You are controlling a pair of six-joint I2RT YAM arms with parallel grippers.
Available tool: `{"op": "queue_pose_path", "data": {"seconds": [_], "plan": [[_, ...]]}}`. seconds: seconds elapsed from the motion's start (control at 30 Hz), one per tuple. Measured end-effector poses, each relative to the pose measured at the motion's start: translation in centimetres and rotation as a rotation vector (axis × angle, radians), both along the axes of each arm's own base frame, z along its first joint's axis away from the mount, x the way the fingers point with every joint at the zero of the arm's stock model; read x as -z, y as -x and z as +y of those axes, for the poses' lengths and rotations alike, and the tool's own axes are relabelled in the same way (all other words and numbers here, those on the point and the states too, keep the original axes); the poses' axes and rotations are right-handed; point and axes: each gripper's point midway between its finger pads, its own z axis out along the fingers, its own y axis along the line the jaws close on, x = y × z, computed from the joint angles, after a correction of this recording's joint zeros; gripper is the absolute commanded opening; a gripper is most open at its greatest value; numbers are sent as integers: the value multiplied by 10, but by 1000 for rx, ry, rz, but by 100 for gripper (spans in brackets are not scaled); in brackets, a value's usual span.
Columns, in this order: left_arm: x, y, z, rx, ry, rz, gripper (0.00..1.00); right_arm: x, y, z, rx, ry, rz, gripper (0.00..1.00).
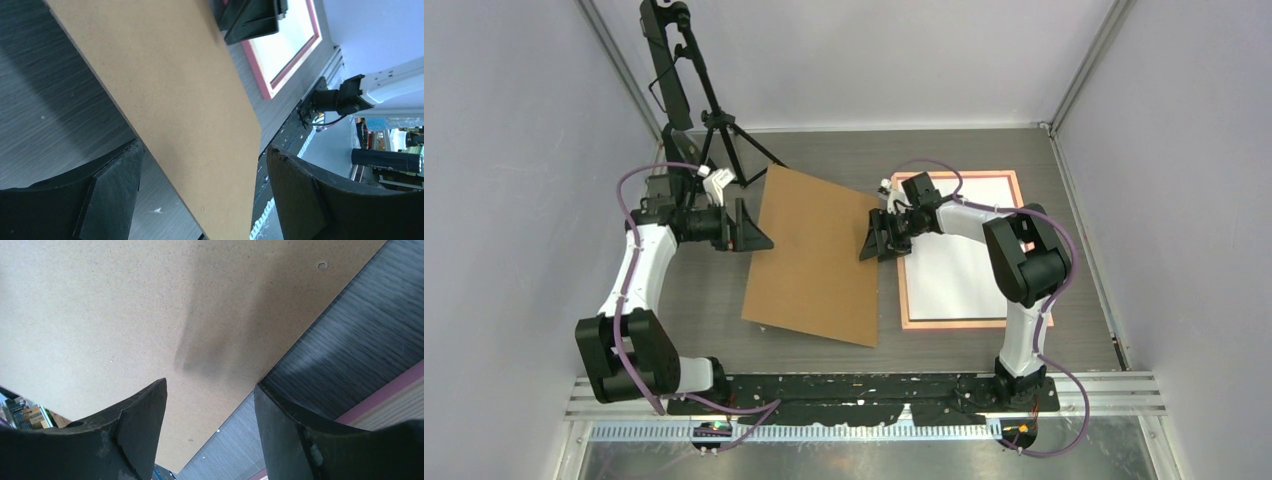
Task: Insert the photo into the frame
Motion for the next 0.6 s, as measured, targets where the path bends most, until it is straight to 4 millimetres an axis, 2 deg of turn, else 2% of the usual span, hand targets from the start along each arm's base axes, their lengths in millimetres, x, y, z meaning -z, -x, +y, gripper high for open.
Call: {"op": "queue_pose_path", "data": {"seconds": [0.27, 0.43, 0.6], "plan": [[-32, 6, -20, 71, 79, -70, 87, -1, -4, 4, -12, -45, -12, 71], [-40, 25, -53, 184, 138, -37, 87, -3, -3, 18, -57, -130, -34, 71], [-42, 32, -65, 212, 149, -10, 86, -4, -1, 21, -70, -170, -41, 71]]}}
